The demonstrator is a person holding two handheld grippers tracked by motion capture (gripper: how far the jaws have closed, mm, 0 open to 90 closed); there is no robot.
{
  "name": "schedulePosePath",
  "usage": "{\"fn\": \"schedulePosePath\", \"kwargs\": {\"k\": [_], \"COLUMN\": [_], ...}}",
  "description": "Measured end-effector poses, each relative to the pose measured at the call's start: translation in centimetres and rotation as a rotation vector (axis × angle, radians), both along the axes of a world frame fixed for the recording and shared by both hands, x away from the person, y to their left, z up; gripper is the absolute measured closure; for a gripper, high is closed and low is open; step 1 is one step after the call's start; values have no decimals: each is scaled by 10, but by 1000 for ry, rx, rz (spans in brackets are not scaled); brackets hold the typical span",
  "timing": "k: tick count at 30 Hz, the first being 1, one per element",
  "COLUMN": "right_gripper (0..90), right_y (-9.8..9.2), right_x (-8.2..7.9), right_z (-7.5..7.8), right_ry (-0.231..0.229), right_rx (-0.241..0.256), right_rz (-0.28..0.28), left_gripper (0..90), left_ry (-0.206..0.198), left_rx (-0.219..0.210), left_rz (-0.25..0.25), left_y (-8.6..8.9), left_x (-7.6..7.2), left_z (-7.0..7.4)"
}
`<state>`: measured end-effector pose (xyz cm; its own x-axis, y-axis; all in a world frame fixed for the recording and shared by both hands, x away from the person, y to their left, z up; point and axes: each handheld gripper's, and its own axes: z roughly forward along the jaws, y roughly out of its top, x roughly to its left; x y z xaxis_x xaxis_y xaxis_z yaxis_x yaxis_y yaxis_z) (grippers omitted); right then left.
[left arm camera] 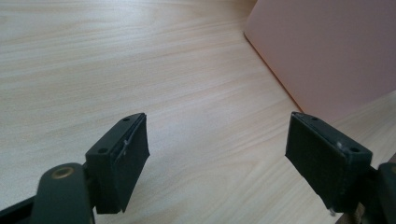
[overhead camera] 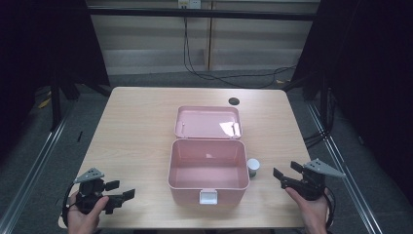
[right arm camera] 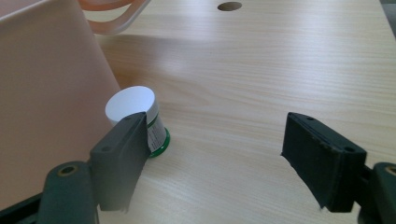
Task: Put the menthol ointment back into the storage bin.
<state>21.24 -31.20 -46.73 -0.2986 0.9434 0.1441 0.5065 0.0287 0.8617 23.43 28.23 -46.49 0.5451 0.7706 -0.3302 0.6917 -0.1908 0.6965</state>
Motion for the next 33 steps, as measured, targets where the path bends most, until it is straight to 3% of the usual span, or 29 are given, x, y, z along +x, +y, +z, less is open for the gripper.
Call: {"fn": "schedulePosePath", "kwargs": {"k": [3, 5, 8, 11, 14, 19, 21, 23, 25, 28, 33], "right_gripper": [232, 259, 344, 346, 413, 381, 390, 388, 346, 308, 259], "right_y": [0, -1, -1, 1, 3, 5, 5, 6, 8, 12, 20], "right_x": [0, 0, 0, 0, 1, 1, 5, 6, 13, 21, 32], "right_z": [0, 0, 3, 6, 9, 14, 22, 26, 38, 46, 50], "right_ry": [1, -8, -8, 0, -5, -12, 17, 26, 83, 115, 179], "right_rx": [2, 36, 48, 38, 19, -28, -4, -17, -33, -71, -103], "right_rz": [6, 16, 79, 101, 146, 155, 194, 207, 251, 281, 346], "left_gripper": [211, 211, 211, 211, 211, 211, 211, 211, 211, 212, 211], "left_ry": [1, 3, -1, -3, 1, 0, 2, 1, 2, 4, 7], "left_rx": [-1, -2, 0, 0, 1, -3, -1, -4, 5, 3, 4], "left_rz": [0, 2, 4, 0, -6, 0, 3, 2, -1, -1, -1], "left_y": [0, 1, 0, 0, 0, 0, 0, 0, 0, -1, -1], "left_x": [1, 0, 0, 0, 0, 0, 0, 0, 0, 0, 1], "left_z": [0, -1, 0, 0, 0, 0, 0, 0, 0, -1, -1]}}
